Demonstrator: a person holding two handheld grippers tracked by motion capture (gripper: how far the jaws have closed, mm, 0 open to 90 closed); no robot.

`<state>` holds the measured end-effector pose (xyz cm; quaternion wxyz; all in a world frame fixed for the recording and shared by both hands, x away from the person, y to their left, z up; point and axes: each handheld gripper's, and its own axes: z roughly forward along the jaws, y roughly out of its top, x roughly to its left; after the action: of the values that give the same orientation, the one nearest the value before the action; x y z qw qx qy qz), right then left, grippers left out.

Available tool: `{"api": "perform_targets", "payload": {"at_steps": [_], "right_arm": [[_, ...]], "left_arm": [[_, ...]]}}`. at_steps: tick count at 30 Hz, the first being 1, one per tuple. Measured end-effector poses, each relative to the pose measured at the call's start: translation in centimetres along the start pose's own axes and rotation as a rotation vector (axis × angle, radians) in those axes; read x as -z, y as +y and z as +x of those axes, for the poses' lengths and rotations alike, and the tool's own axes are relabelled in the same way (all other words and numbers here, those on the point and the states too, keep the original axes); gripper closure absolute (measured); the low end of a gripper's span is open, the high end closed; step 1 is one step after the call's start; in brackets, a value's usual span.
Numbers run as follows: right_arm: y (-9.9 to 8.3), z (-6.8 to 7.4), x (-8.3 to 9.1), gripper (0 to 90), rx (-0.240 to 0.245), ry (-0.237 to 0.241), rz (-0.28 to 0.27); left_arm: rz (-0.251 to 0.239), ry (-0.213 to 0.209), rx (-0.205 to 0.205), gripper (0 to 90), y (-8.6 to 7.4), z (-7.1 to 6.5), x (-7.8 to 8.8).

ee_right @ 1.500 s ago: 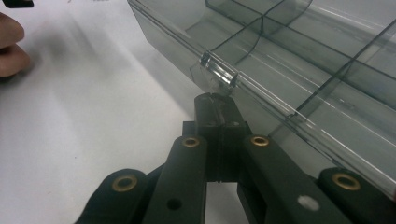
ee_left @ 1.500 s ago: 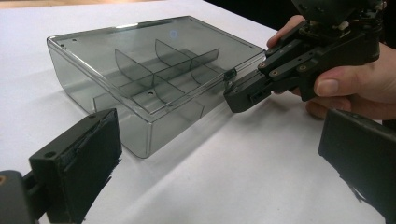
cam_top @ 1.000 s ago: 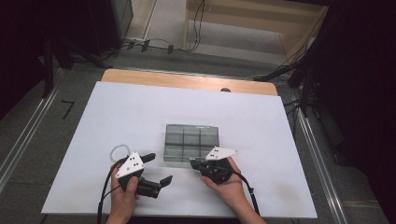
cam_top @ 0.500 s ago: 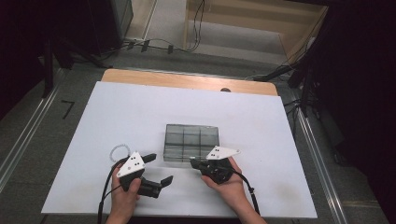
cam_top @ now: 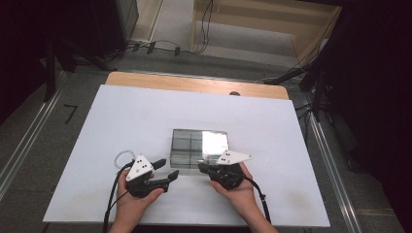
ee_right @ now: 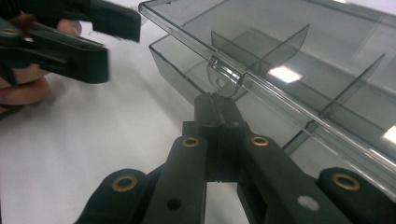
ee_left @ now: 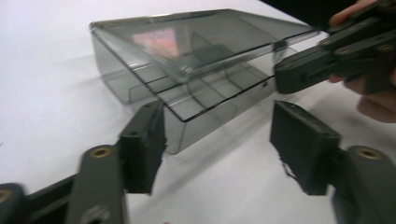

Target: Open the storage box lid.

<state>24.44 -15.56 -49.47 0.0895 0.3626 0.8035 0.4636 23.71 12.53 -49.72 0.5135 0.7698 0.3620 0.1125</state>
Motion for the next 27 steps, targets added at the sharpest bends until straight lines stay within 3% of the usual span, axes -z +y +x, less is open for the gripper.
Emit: {"api": "perform_targets", "payload": {"at_steps": [2,9,15,18,27], "right_arm": [[0.2,0.0,0.2,88.2,-0.001,-0.002,-0.006],[0.7,0.0,0.5,88.2,-0.009,-0.006,-0.02],[1.2,0.2,0.6,88.2,-0.006,-0.014,-0.025],[1.5,0.1,0.6,88.2,-0.005,-0.013,-0.028],[2.7,-0.1,1.0,88.3,0.002,-0.01,-0.048]], "left_arm": [[-0.001,0.0,0.009,48.6,0.2,0.2,0.0],[0.007,0.001,-0.019,75.0,1.5,0.6,-0.1],[0.034,-0.045,-0.019,89.5,2.1,0.9,-0.8],[0.038,-0.06,-0.026,89.8,2.7,1.0,-1.1],[0.014,-0.051,-0.019,89.9,4.1,1.4,-1.4]]}}
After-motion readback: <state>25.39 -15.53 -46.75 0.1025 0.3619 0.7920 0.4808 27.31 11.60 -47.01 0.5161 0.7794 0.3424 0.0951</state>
